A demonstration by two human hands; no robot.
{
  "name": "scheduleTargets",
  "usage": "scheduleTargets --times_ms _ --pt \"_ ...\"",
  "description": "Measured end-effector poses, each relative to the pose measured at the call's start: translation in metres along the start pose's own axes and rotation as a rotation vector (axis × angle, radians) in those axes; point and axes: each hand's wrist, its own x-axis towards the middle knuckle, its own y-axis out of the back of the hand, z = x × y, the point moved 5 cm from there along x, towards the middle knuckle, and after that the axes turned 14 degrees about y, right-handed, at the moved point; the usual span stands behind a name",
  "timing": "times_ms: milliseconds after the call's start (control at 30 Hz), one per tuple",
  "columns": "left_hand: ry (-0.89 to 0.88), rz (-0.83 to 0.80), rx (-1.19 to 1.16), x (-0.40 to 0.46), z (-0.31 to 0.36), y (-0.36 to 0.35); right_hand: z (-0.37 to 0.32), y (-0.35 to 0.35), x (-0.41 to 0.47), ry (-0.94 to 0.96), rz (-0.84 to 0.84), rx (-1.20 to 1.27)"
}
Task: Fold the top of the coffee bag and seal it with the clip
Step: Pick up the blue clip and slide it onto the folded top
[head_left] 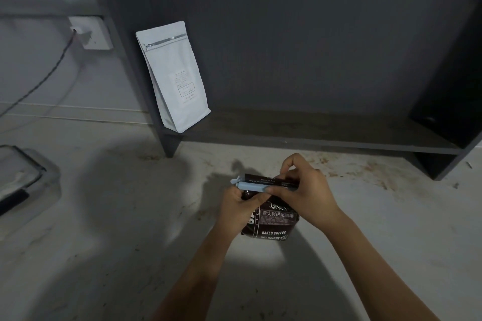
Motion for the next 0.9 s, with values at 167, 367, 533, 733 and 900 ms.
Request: scheduleTargets --times_ms 167,367,533,733,900 --pt "0.028 -0.029 0.011 0.000 0.000 0.002 0.004 0.000 -0.002 -0.013 0.062 -0.005" --pt "0.059 -0.095 -0.217 -0.002 -0.001 0.008 0.011 0.002 -0.004 -0.045 0.074 0.014" --pt "0.031 -0.055 -0.222 -0.005 0.008 0.015 -0.001 0.002 -0.002 0.068 -0.059 -0.162" --pt "0.037 0.023 -0.187 -0.009 0.010 0.013 -0.018 -0.009 0.002 0.184 -0.112 -0.560" --pt "0.059 0.104 -0.184 -0.008 0.008 0.014 -0.013 -0.015 0.001 0.107 0.004 -0.498"
